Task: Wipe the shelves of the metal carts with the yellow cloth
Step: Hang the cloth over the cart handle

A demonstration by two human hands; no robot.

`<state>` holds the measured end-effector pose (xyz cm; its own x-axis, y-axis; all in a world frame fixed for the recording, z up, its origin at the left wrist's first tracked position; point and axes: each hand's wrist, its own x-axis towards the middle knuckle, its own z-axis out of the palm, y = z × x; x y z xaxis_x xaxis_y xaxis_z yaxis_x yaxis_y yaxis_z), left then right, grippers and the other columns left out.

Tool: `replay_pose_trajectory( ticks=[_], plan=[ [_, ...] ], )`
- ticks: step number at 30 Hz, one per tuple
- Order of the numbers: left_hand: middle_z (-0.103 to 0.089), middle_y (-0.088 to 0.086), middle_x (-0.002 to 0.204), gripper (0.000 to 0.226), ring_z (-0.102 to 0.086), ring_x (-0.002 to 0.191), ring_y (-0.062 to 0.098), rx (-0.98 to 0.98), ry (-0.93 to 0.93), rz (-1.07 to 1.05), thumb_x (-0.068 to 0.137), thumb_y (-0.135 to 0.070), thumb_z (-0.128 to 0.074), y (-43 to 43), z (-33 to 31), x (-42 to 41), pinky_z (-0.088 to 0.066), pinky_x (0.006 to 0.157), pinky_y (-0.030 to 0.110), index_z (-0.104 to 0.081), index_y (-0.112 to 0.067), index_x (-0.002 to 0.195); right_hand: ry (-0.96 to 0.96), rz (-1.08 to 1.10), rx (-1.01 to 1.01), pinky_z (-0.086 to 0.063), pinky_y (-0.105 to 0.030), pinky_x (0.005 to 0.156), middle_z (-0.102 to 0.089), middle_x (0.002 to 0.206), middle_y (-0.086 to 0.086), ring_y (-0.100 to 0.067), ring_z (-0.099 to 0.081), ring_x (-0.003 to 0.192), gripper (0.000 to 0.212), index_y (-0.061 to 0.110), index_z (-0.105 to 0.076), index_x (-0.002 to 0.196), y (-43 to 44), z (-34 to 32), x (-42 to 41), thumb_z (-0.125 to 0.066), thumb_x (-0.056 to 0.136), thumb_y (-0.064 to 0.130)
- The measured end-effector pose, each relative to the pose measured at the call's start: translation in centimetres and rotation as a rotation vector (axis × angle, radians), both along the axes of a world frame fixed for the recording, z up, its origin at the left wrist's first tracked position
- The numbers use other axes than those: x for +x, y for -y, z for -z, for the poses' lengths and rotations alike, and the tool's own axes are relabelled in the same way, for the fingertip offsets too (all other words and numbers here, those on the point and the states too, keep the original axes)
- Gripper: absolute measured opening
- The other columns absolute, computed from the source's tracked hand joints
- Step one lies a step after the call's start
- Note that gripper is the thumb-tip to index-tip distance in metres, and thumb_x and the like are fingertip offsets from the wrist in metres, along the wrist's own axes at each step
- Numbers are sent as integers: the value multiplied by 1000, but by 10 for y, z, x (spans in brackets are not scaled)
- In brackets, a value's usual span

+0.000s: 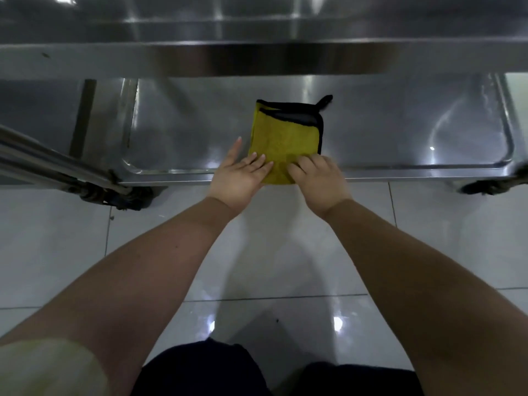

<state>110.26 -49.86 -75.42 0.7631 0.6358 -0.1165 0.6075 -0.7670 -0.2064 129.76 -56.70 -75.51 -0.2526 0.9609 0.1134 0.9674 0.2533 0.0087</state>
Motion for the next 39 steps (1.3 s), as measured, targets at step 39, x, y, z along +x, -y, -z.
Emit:
replay_pose_trajectory(
  ticks=[39],
  plan=[
    [-73,-4,90,28,-69,78,21,425,564,-552,83,-32,-52,162,-888,-284,-28,87,32,-75,-23,96,-349,-649,8,-40,-35,80,-63,104,-7,-27,-55,102,19,10,-63,105,21,-899,-276,-61,87,8]
  ],
)
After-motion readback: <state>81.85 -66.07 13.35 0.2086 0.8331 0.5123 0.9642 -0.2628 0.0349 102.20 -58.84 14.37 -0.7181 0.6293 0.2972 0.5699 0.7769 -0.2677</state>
